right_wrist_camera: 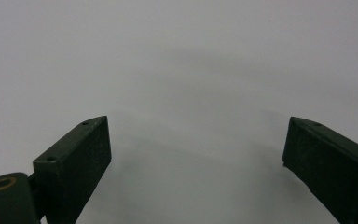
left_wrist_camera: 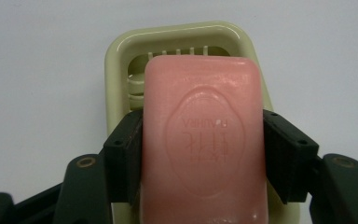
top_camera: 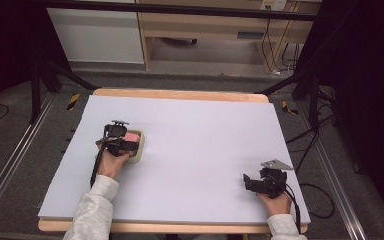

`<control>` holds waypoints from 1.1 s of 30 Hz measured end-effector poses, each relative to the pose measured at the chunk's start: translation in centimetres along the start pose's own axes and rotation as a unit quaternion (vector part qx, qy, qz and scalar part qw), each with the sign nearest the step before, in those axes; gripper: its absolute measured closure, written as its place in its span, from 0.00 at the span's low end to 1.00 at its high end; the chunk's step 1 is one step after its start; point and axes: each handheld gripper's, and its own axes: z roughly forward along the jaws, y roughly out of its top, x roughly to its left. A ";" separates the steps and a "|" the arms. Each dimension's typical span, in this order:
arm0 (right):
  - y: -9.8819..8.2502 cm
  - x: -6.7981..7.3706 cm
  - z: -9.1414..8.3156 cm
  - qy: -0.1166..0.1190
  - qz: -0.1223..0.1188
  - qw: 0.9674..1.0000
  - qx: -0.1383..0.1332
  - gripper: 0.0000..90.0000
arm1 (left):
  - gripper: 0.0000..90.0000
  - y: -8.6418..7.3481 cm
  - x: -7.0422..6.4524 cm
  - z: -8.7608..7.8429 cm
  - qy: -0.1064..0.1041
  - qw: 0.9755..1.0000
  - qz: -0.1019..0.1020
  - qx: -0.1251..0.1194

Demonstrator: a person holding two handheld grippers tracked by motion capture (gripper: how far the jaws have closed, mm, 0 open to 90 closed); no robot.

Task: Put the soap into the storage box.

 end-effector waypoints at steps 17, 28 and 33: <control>0.0 0.0 0.0 0.001 0.001 1.000 -0.001 0.09 | 0.41 -0.3 -0.2 0.0 0.009 1.000 0.008 -0.005; 0.0 0.0 0.0 0.001 0.001 1.000 0.000 0.09 | 0.41 -0.4 -0.3 0.0 0.010 1.000 0.011 -0.006; 0.0 0.0 0.0 0.001 0.001 1.000 0.000 0.09 | 0.41 -0.3 -0.3 0.0 0.011 1.000 0.011 -0.007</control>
